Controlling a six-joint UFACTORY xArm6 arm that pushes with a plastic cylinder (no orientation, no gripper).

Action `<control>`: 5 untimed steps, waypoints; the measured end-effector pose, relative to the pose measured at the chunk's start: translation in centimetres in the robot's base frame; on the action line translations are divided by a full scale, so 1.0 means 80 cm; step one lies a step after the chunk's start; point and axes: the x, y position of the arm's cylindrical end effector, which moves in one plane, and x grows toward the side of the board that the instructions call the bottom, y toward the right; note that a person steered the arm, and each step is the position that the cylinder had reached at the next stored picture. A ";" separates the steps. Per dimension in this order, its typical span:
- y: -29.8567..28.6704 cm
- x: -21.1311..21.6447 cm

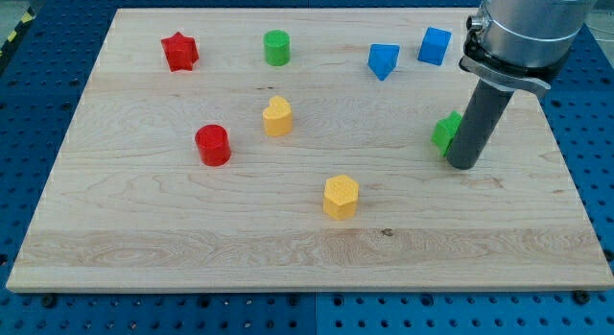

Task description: Move the green star towards top right

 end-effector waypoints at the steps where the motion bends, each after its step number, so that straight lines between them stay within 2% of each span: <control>1: -0.021 0.032; 2: -0.048 0.006; 3: -0.032 -0.044; 4: 0.018 -0.039; 5: 0.020 0.020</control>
